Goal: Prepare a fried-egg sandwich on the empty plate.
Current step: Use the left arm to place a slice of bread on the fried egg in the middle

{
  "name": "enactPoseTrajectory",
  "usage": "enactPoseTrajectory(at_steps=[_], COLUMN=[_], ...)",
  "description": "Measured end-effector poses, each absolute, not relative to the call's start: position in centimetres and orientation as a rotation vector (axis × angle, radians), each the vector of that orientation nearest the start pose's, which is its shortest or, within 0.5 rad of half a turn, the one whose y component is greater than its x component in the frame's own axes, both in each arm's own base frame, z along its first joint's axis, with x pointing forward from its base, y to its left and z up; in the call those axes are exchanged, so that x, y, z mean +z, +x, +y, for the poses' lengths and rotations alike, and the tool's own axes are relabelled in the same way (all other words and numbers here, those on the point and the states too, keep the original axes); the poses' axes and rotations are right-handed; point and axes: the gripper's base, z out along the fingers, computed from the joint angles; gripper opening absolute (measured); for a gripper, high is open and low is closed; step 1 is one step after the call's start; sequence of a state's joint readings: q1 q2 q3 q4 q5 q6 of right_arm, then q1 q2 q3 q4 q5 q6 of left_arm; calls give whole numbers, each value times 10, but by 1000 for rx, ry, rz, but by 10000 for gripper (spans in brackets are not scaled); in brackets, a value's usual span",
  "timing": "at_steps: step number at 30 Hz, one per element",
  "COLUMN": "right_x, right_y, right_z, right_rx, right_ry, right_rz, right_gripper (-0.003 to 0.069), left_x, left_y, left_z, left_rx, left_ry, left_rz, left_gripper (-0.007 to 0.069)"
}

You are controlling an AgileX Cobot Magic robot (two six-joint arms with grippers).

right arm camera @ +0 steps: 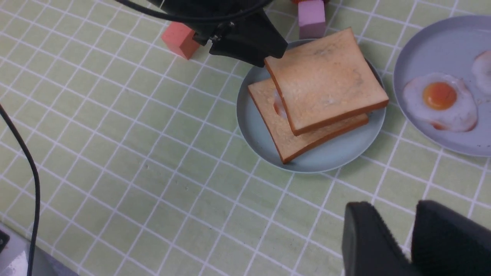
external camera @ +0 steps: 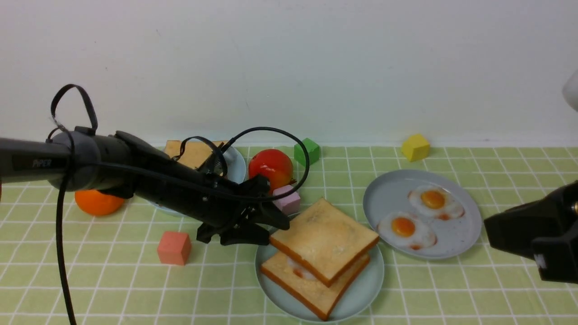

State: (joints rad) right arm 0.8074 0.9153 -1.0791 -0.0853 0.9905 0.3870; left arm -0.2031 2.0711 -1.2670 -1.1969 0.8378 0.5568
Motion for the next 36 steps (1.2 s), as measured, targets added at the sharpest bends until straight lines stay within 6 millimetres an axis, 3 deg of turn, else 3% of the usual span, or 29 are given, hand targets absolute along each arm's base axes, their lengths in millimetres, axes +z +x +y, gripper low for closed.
enactPoseTrajectory(at_steps=[15, 19, 28, 31, 36], right_x=[393, 393, 393, 393, 393], right_y=[118, 118, 118, 118, 118], right_z=[113, 113, 114, 114, 114], right_rx=[497, 497, 499, 499, 501], right_ry=[-509, -509, -509, -509, -509], right_rz=[2297, 2297, 2297, 2297, 2295], right_gripper=[225, 229, 238, 238, 238], left_x=[146, 140, 140, 146, 175], left_y=[379, 379, 378, 378, 371], left_z=[-145, -145, -142, -134, -116], left_rx=[-1277, -1271, -1263, -1291, -1378], left_ry=[-42, -11, 167, 185, 239], left_rz=[2703, 2708, 2669, 2658, 2599], left_gripper=[384, 321, 23, 12, 11])
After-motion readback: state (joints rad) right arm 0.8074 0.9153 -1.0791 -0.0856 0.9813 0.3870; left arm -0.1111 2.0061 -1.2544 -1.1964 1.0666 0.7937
